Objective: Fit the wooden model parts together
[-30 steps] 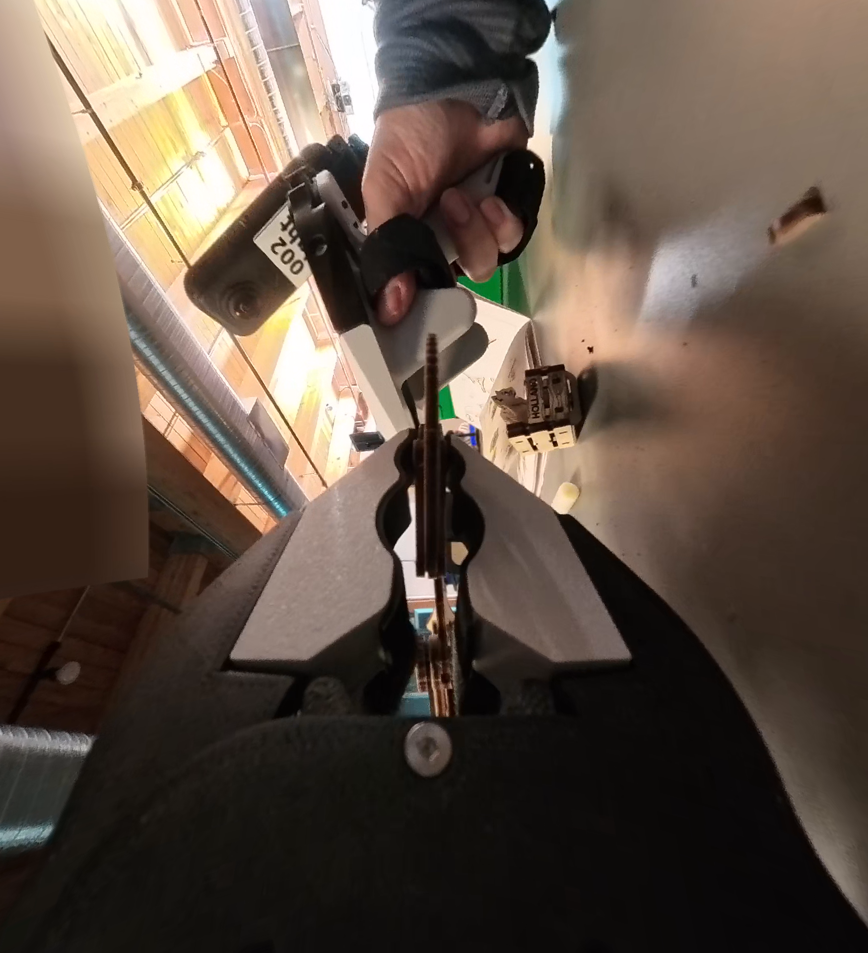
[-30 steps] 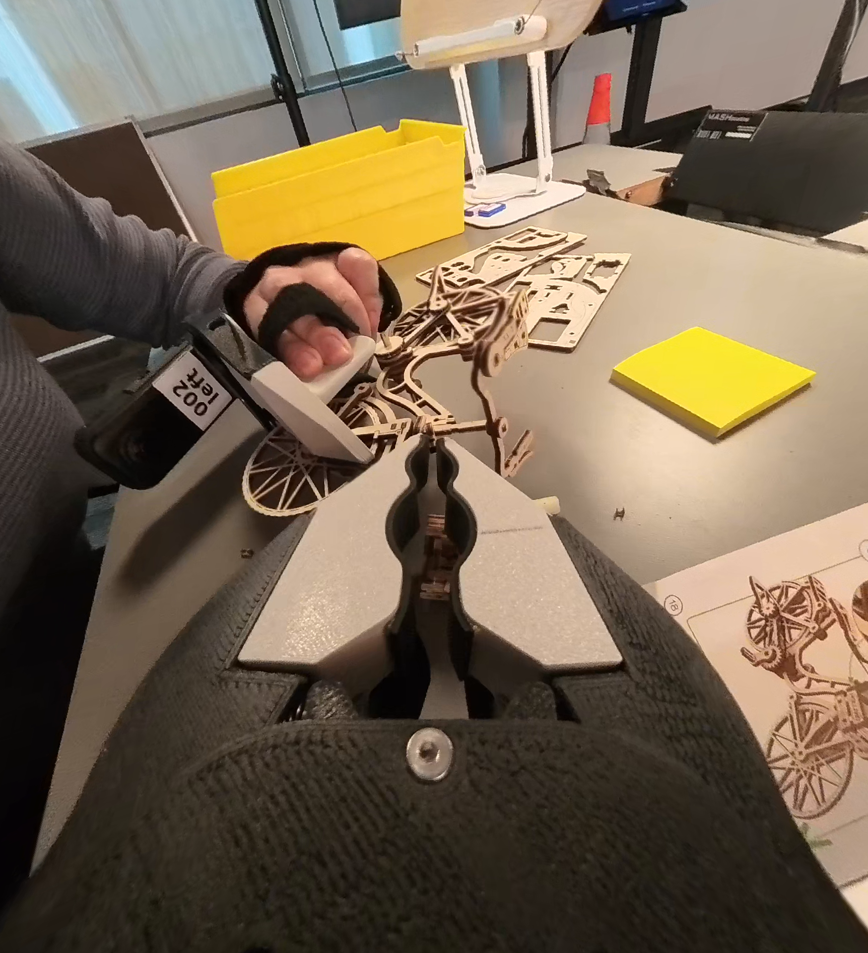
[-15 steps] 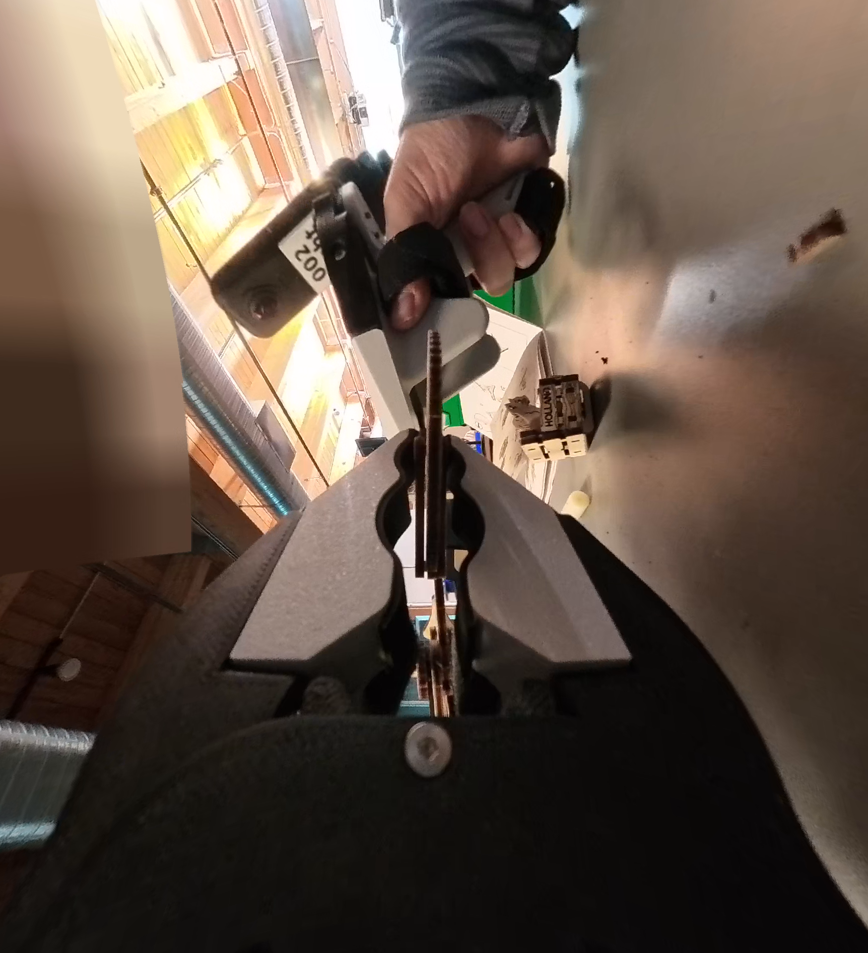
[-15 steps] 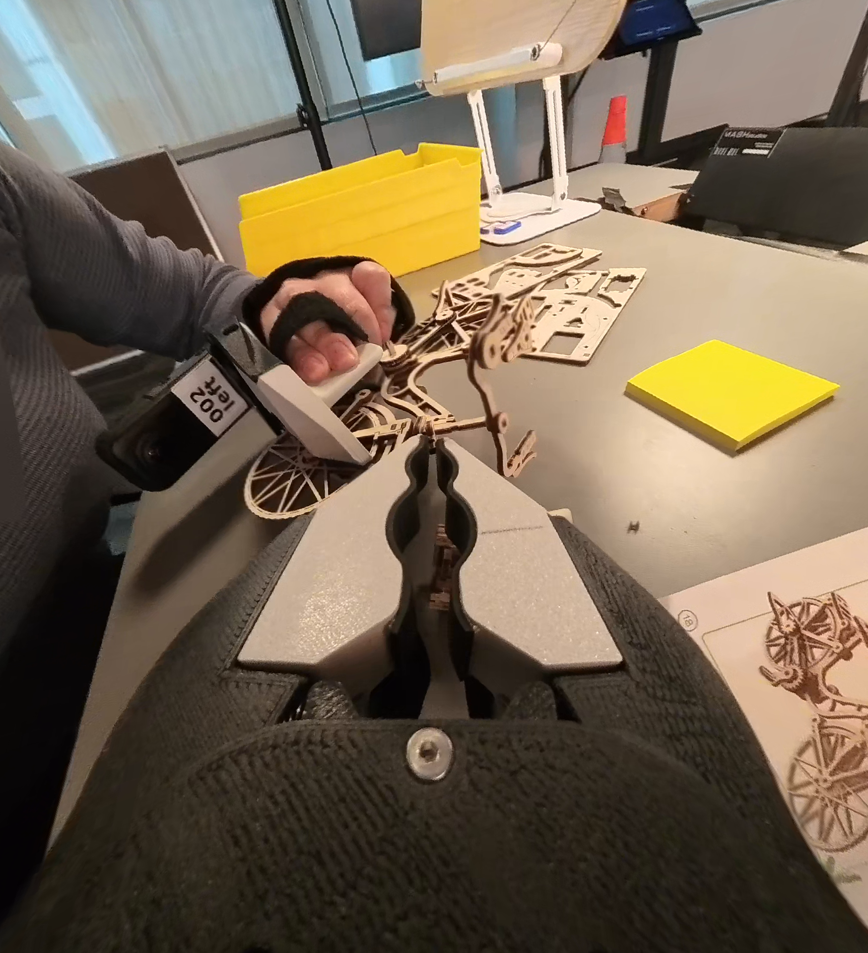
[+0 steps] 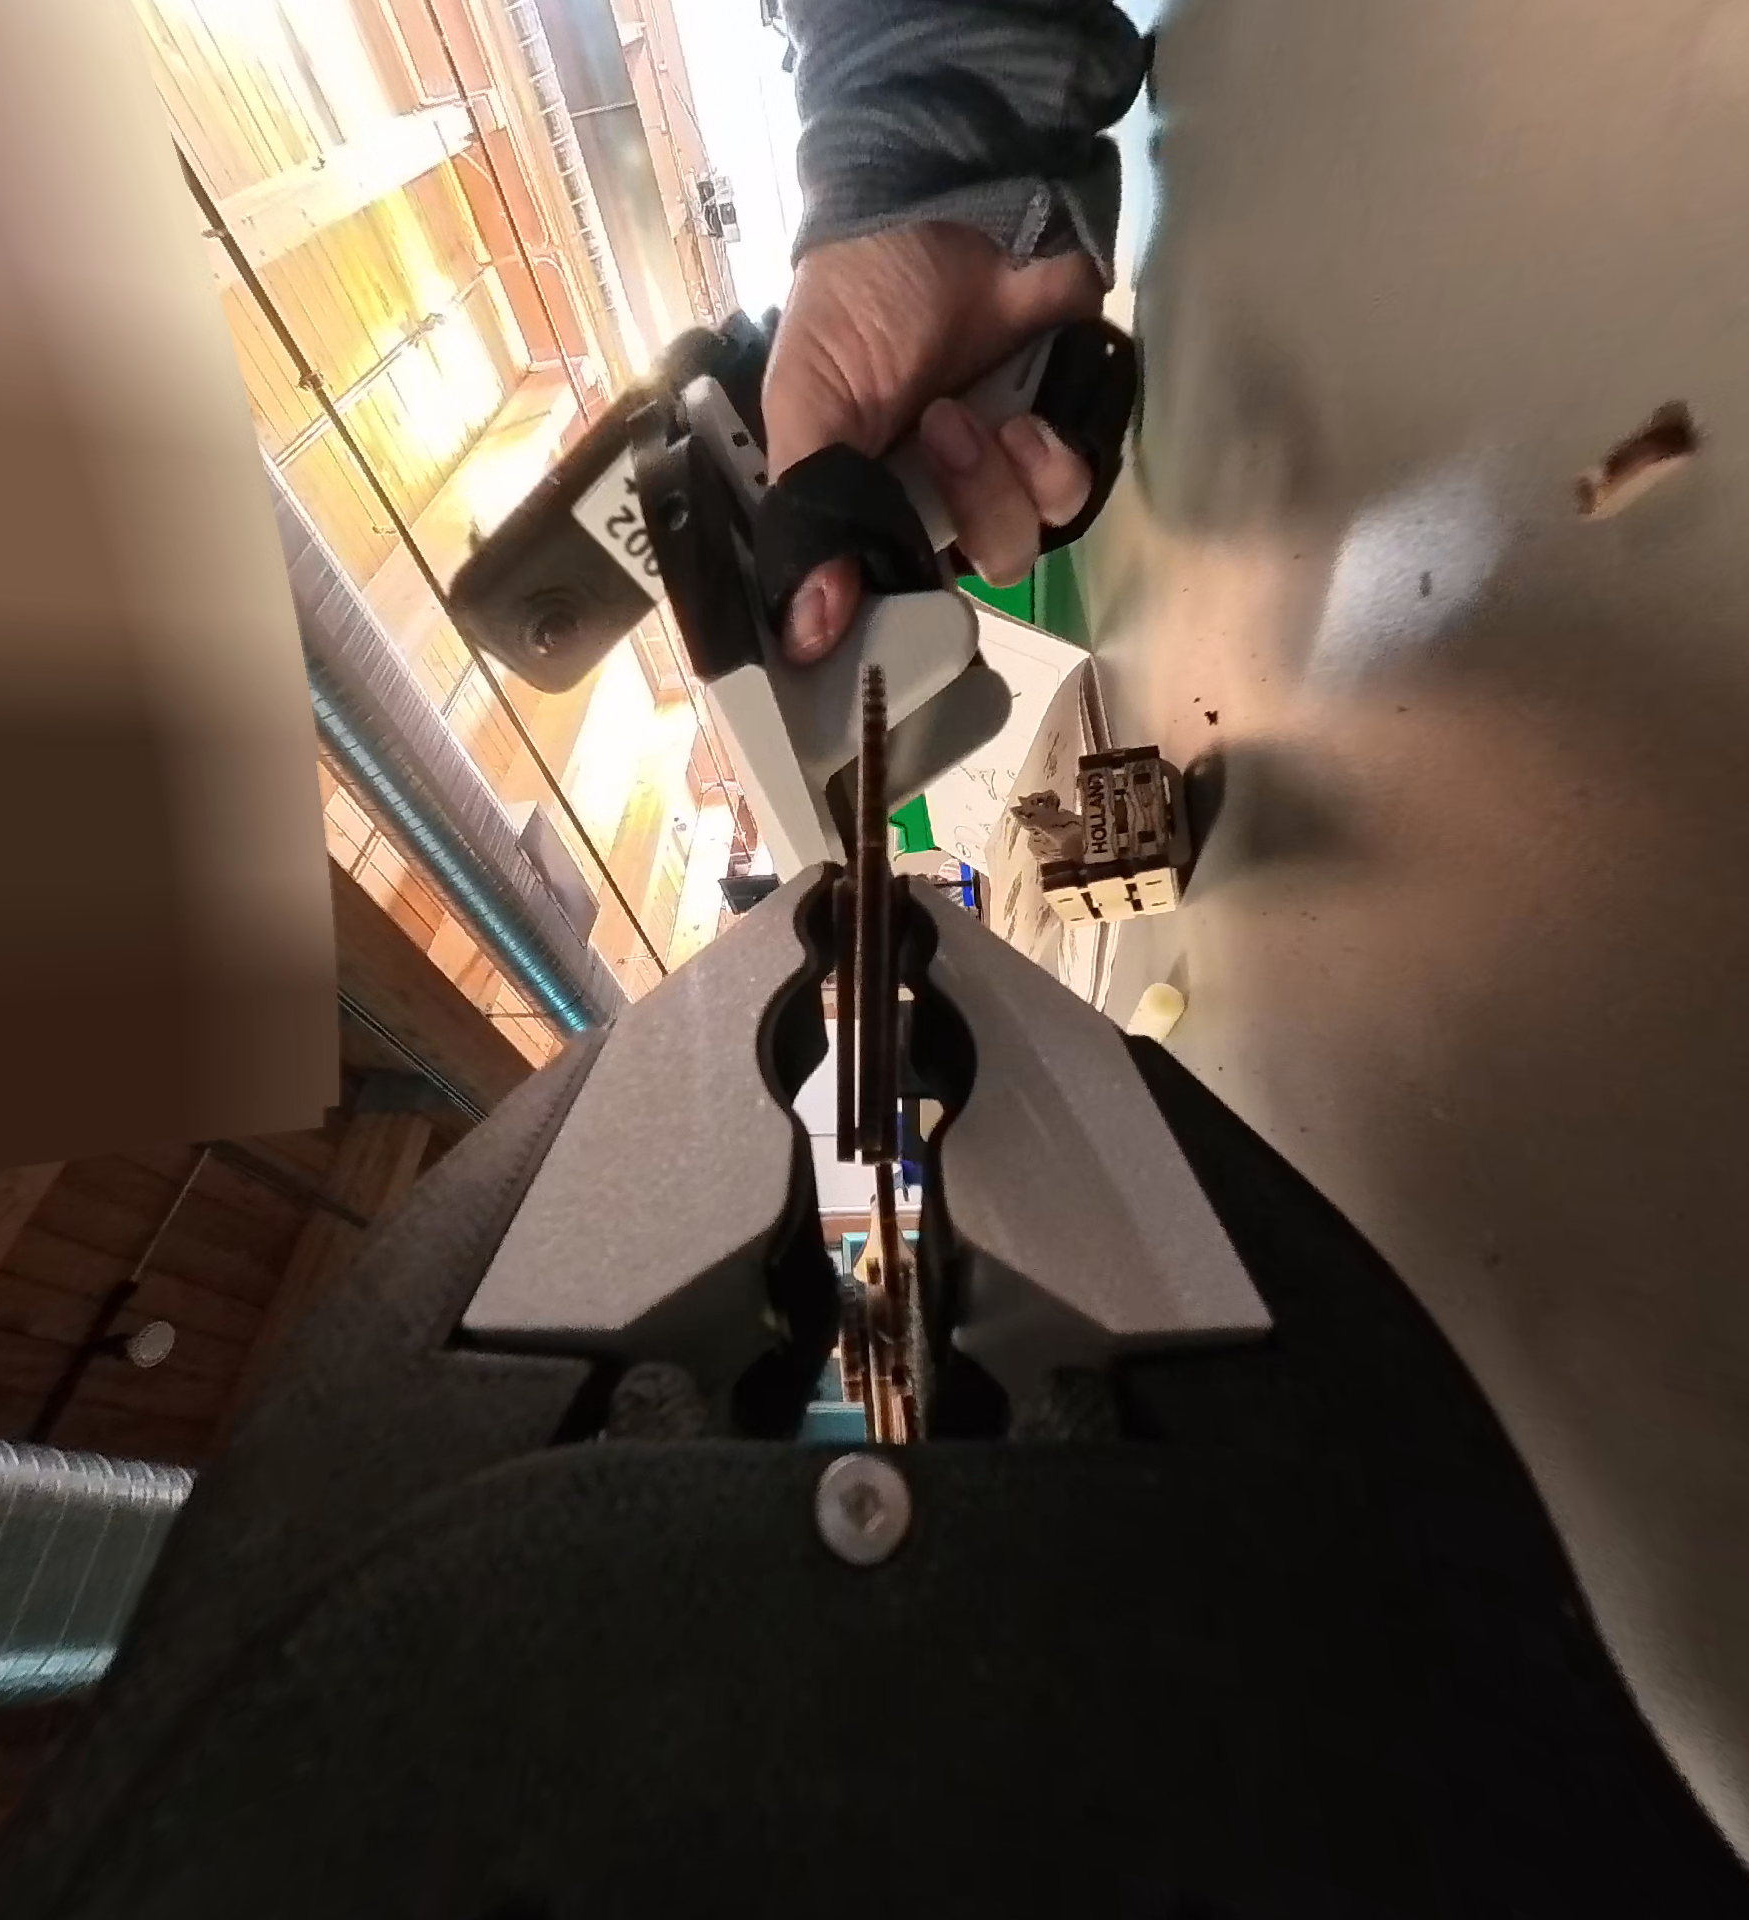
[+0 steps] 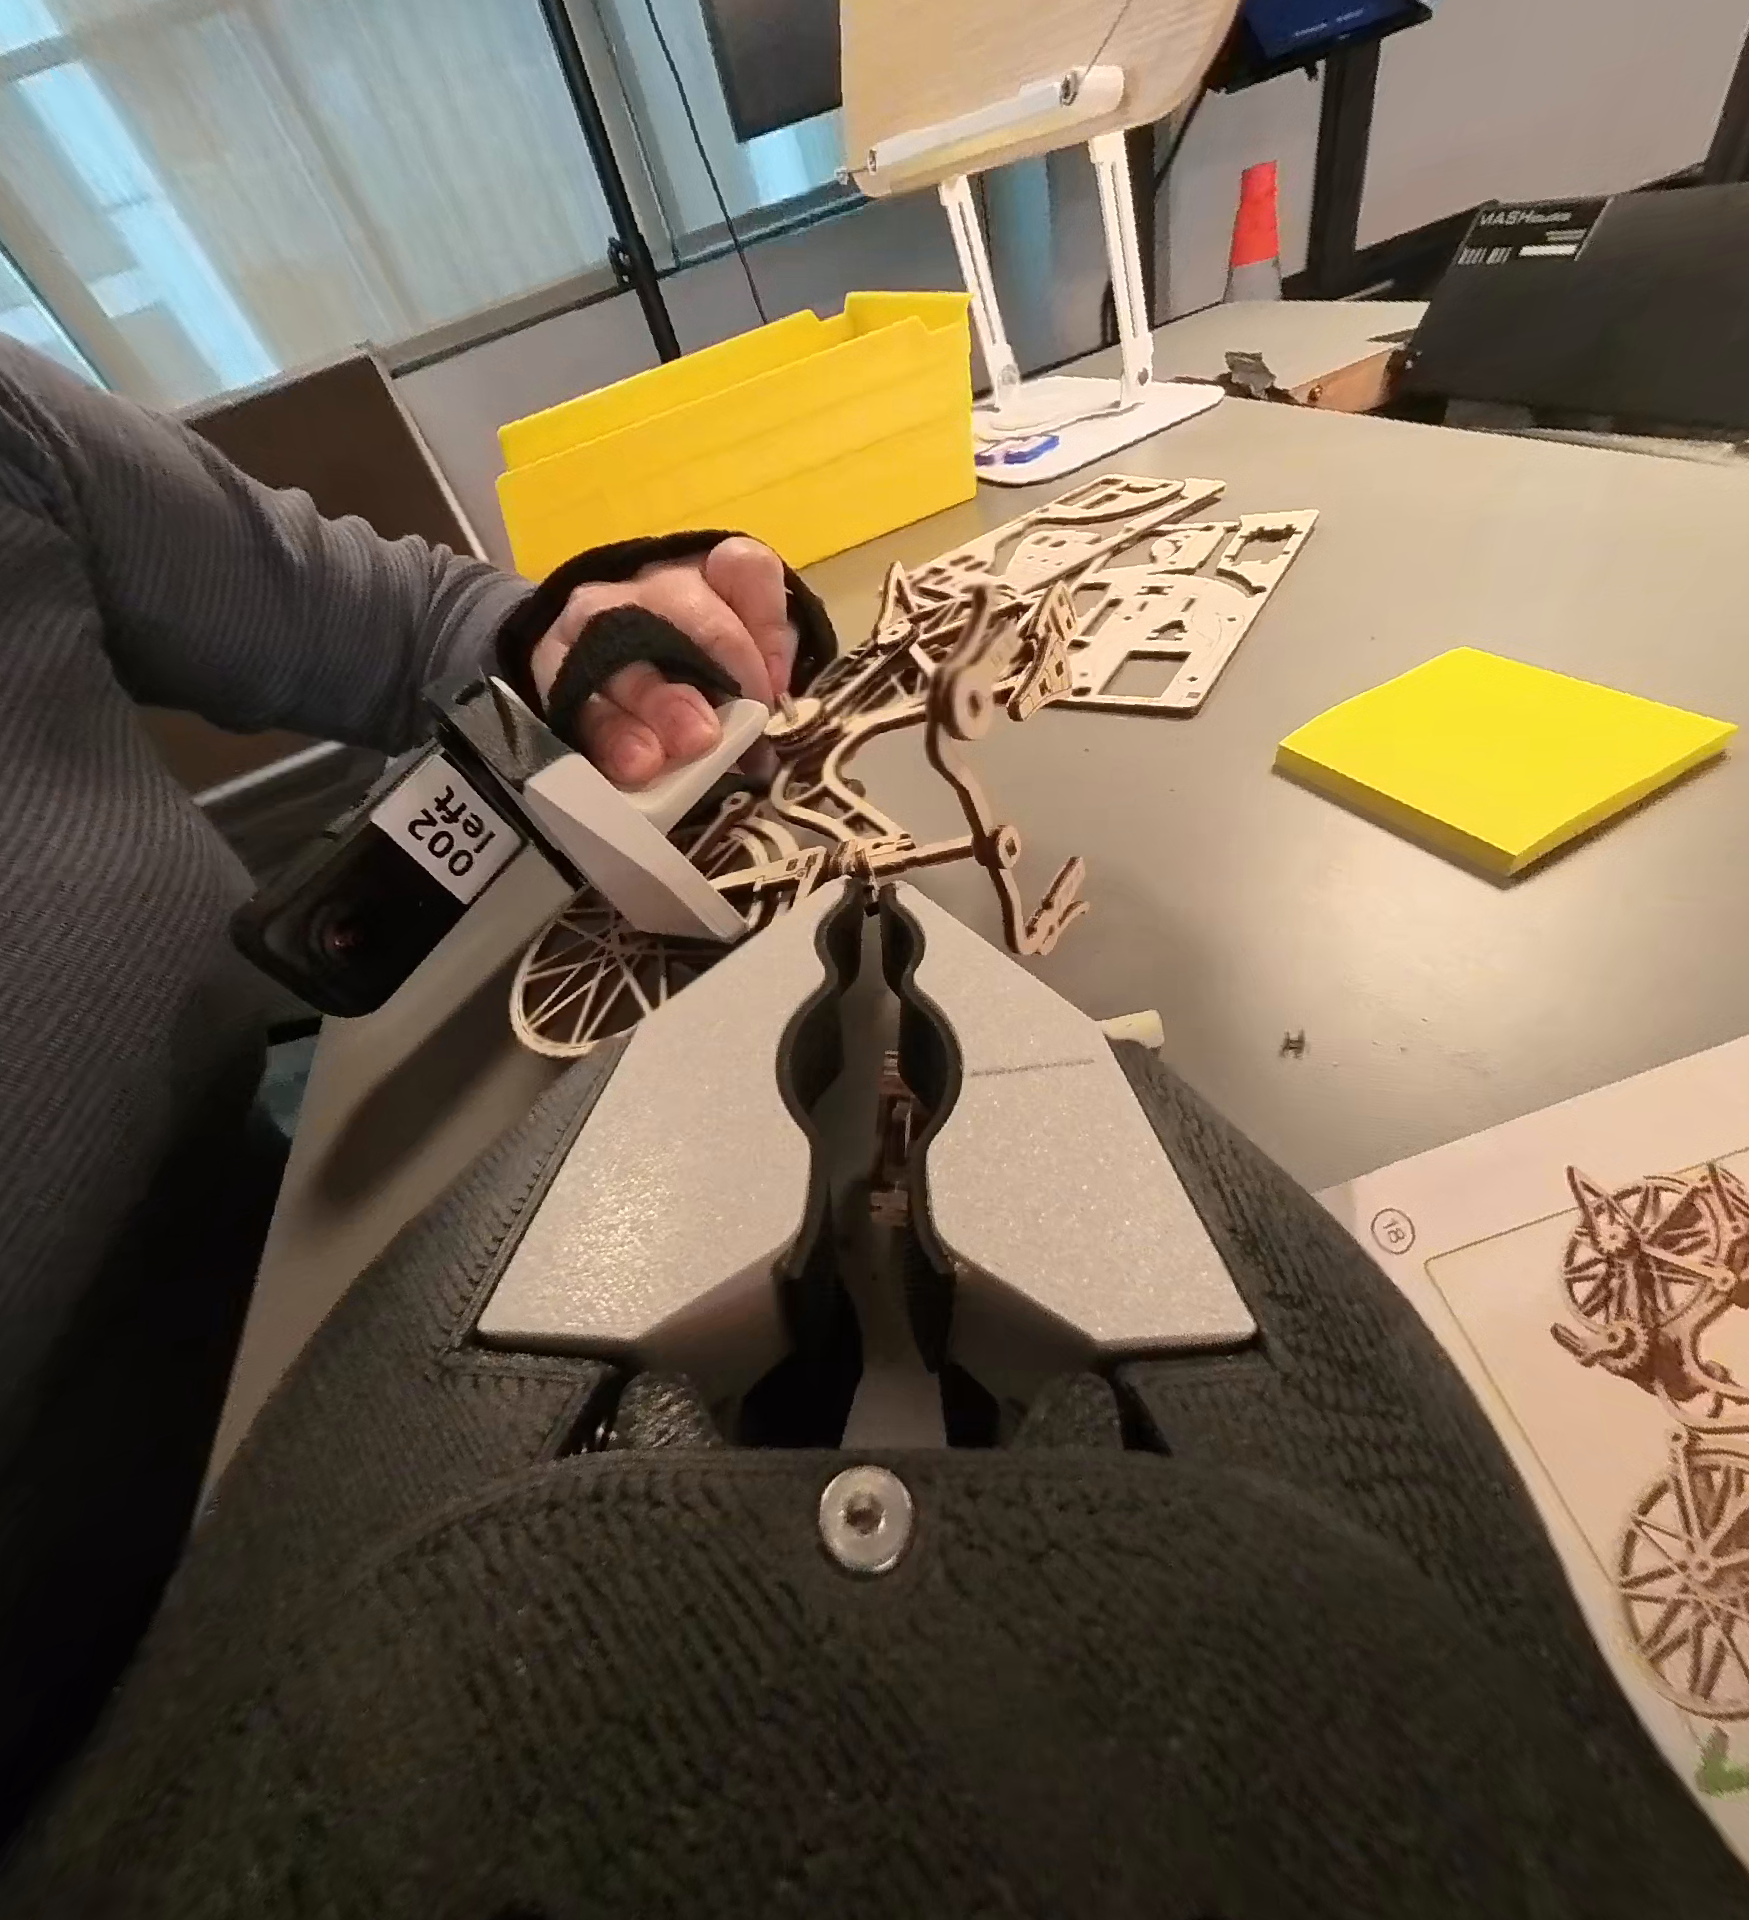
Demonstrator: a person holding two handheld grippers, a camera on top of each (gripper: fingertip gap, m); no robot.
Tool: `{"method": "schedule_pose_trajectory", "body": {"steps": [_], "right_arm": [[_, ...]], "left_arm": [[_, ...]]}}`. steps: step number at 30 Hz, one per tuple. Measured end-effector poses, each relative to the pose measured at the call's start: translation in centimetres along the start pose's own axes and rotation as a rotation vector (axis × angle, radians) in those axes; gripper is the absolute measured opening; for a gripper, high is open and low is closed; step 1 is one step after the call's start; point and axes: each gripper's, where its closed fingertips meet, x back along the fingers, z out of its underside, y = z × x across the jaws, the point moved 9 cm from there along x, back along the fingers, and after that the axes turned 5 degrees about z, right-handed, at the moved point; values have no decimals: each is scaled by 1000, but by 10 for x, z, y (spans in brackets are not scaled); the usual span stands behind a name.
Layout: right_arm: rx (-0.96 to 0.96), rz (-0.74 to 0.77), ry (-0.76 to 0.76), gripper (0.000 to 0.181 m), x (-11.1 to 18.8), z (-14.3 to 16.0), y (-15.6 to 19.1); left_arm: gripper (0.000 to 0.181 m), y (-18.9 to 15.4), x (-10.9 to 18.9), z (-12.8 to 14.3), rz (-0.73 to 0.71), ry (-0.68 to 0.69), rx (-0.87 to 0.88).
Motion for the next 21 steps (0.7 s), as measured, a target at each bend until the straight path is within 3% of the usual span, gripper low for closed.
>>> {"method": "schedule_pose_trajectory", "body": {"steps": [18, 21], "right_arm": [[-65, 21, -44, 11, 12, -3, -12], [-60, 64, -50, 20, 20, -5, -16]], "left_arm": [[8, -1, -3, 3, 8, 26, 6], [8, -4, -4, 10, 33, 56, -7]]}}
